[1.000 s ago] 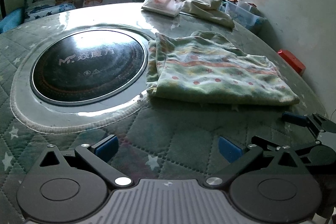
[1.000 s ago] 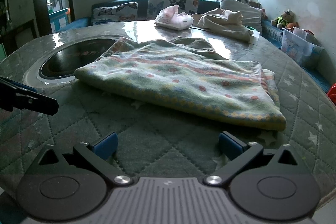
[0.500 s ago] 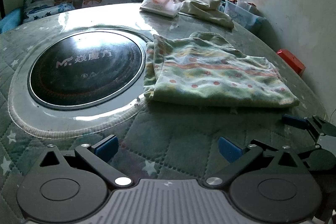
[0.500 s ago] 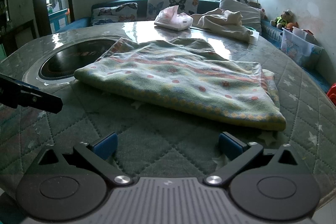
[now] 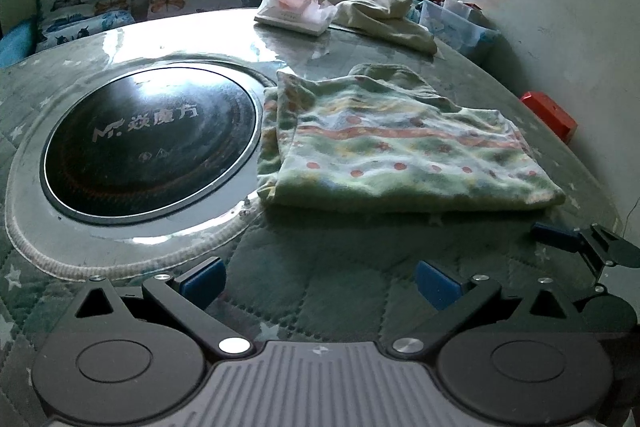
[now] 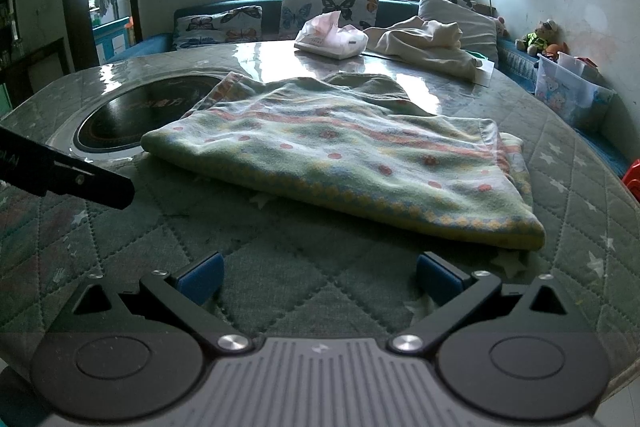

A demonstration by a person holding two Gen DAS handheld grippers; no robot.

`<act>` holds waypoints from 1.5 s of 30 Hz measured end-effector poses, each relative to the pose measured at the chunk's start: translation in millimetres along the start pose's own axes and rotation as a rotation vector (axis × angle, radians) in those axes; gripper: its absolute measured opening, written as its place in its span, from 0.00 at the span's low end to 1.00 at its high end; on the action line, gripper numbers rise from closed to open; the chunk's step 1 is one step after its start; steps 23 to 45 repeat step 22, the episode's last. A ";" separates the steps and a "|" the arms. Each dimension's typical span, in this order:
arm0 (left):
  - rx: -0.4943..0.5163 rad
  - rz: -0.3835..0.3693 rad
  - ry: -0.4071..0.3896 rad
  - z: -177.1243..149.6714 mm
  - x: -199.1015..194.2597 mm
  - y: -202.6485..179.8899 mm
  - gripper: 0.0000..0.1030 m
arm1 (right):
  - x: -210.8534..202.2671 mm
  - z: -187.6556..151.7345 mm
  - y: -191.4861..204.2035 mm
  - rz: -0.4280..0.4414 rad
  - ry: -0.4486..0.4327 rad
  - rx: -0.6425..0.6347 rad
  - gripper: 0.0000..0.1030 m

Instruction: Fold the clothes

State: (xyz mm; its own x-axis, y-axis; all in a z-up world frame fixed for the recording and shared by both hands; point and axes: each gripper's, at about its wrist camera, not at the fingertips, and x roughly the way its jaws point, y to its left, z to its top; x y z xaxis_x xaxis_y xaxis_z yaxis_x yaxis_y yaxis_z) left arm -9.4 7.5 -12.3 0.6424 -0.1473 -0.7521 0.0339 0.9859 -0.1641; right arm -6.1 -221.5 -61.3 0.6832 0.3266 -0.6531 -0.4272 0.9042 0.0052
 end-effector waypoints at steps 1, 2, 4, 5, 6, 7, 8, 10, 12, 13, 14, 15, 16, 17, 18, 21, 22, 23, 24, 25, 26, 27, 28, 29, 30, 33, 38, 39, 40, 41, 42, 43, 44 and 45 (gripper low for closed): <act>0.001 0.000 -0.001 0.7 -0.1 -0.7 1.00 | -0.1 -0.1 0.0 0.000 -0.001 0.000 1.00; 0.003 0.000 -0.002 1.3 -0.1 -1.4 1.00 | 0.0 -0.1 0.0 0.000 -0.001 0.000 1.00; 0.006 -0.001 -0.004 2.4 0.0 -3.1 1.00 | 0.2 -0.1 0.2 0.001 -0.001 0.000 1.00; 0.007 -0.002 -0.005 2.9 0.0 -3.8 1.00 | 0.3 0.0 0.3 0.001 -0.001 0.000 1.00; 0.009 -0.003 -0.007 3.3 0.0 -4.6 1.00 | 0.4 0.0 0.4 0.001 -0.001 -0.001 1.00; 0.010 -0.004 -0.008 3.8 0.0 -5.4 1.00 | 0.3 0.1 0.4 0.001 -0.001 0.000 1.00; 0.012 -0.005 -0.009 4.2 0.0 -6.3 1.00 | 0.3 0.1 0.4 0.000 -0.001 0.000 1.00; 0.018 -0.007 -0.012 4.9 -0.4 -8.0 1.00 | 0.2 0.2 0.5 0.001 0.000 0.000 1.00; 0.021 -0.009 -0.013 5.6 -0.7 -9.3 1.00 | 0.3 0.6 0.5 0.001 0.002 0.000 1.00; 0.023 -0.010 -0.014 6.0 -0.8 -9.8 1.00 | 0.4 0.8 0.5 0.001 0.002 0.000 1.00; 0.024 -0.011 -0.015 6.3 -0.9 -10.4 1.00 | 0.2 1.0 0.4 0.001 0.003 0.000 1.00; 0.026 -0.012 -0.016 6.7 -1.1 -11.0 1.00 | 0.1 1.0 0.3 0.001 0.003 0.000 1.00; 0.027 -0.013 -0.017 7.0 -1.2 -11.6 1.00 | 0.2 0.9 0.4 0.000 0.003 0.000 1.00; 0.029 -0.014 -0.017 7.2 -1.9 -12.3 1.00 | 0.3 0.9 0.4 0.000 0.003 0.001 1.00; 0.033 -0.015 -0.018 7.3 -2.7 -13.0 1.00 | 0.3 1.0 0.5 -0.001 0.003 0.002 1.00; 0.037 -0.016 -0.022 7.6 -4.0 -14.5 1.00 | 0.3 1.5 0.9 -0.002 0.006 0.001 1.00; 0.038 -0.016 -0.023 7.7 -4.4 -15.0 1.00 | 0.4 1.7 1.0 -0.002 0.007 0.001 1.00; 0.038 -0.016 -0.023 7.7 -4.4 -15.0 1.00 | 0.4 1.7 1.0 -0.002 0.007 0.001 1.00; 0.038 -0.016 -0.023 7.7 -4.4 -15.0 1.00 | 0.4 1.7 1.0 -0.002 0.007 0.001 1.00; 0.038 -0.016 -0.023 7.7 -4.4 -15.0 1.00 | 0.4 1.7 1.0 -0.002 0.007 0.001 1.00; 0.038 -0.016 -0.023 7.7 -4.4 -15.0 1.00 | 0.4 1.7 1.0 -0.002 0.007 0.001 1.00; 0.038 -0.016 -0.023 7.7 -4.4 -15.0 1.00 | 0.4 1.7 1.0 -0.002 0.007 0.001 1.00; 0.038 -0.016 -0.023 7.7 -4.4 -15.0 1.00 | 0.4 1.7 1.0 -0.002 0.007 0.001 1.00; 0.038 -0.016 -0.023 7.7 -4.4 -15.0 1.00 | 0.4 1.7 1.0 -0.002 0.007 0.001 1.00; 0.038 -0.016 -0.023 7.7 -4.4 -15.0 1.00 | 0.4 1.7 1.0 -0.002 0.007 0.001 1.00; 0.038 -0.016 -0.023 7.7 -4.4 -15.0 1.00 | 0.4 1.7 1.0 -0.002 0.007 0.001 1.00; 0.038 -0.016 -0.023 7.7 -4.4 -15.0 1.00 | 0.4 1.7 1.0 -0.002 0.007 0.001 1.00; 0.038 -0.016 -0.023 7.7 -4.4 -15.0 1.00 | 0.4 1.7 1.0 -0.002 0.007 0.001 1.00; 0.038 -0.016 -0.023 7.7 -4.4 -15.0 1.00 | 0.4 1.7 1.0 -0.002 0.007 0.001 1.00; 0.038 -0.016 -0.023 7.7 -4.4 -15.0 1.00 | 0.4 1.7 1.0 -0.002 0.007 0.001 1.00; 0.038 -0.016 -0.023 7.7 -4.4 -15.0 1.00 | 0.4 1.7 1.0 -0.002 0.007 0.001 1.00; 0.038 -0.016 -0.023 7.7 -4.4 -15.0 1.00 | 0.4 1.7 1.0 -0.002 0.007 0.001 1.00; 0.038 -0.016 -0.023 7.7 -4.4 -15.0 1.00 | 0.4 1.7 1.0 -0.002 0.007 0.001 1.00; 0.038 -0.016 -0.023 7.7 -4.4 -15.0 1.00 | 0.4 1.7 1.0 -0.002 0.007 0.001 1.00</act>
